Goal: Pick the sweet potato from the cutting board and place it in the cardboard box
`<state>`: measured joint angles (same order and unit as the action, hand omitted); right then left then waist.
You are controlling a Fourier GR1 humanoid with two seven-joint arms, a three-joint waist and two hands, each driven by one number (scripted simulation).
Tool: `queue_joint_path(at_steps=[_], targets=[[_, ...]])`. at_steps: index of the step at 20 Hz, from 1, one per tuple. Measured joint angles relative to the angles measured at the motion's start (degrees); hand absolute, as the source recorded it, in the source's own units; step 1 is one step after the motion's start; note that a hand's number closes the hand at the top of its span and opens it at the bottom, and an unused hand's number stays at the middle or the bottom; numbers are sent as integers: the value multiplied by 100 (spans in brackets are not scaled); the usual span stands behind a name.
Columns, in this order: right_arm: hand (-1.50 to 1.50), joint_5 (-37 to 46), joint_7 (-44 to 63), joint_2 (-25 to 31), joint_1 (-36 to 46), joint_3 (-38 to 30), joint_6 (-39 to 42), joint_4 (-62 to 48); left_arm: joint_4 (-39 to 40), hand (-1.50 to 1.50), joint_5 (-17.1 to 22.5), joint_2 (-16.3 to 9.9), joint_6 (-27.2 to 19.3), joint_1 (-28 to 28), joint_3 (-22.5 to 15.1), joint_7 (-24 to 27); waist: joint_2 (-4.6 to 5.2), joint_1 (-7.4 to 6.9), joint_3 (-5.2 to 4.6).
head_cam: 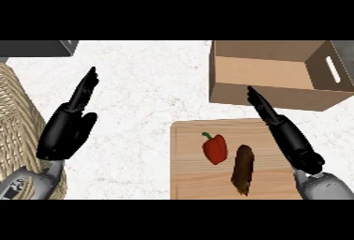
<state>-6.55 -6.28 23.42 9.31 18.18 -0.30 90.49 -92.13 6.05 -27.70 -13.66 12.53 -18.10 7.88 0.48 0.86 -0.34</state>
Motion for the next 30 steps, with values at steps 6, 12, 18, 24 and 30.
queue_joint_path(at_steps=[6, 12, 18, 24, 30], targets=[[-150, 1241, 1431, 566, 573, -306, -1014, 944, 238, 0, -7, -210, 702, -2, 198, -4, -155, 90, -27], [-150, 2789, 3039, 1810, 671, -246, -902, 1437, -178, 0, 87, -342, 892, 100, 280, -374, -279, 246, 108], [-150, 3639, 4288, 2526, 766, 438, 139, 2569, -225, 0, 133, -292, 913, 162, 282, -562, -210, 147, 114], [-150, 3717, 5761, 2659, 1115, 1191, 1611, 3224, -252, 0, 166, -217, 1008, 325, 234, -694, -146, -41, 95], [-150, 3343, 6401, 2360, 1371, 1952, 2530, 3048, -193, 0, 129, -139, 1063, 511, 176, -780, -88, -195, 74]])
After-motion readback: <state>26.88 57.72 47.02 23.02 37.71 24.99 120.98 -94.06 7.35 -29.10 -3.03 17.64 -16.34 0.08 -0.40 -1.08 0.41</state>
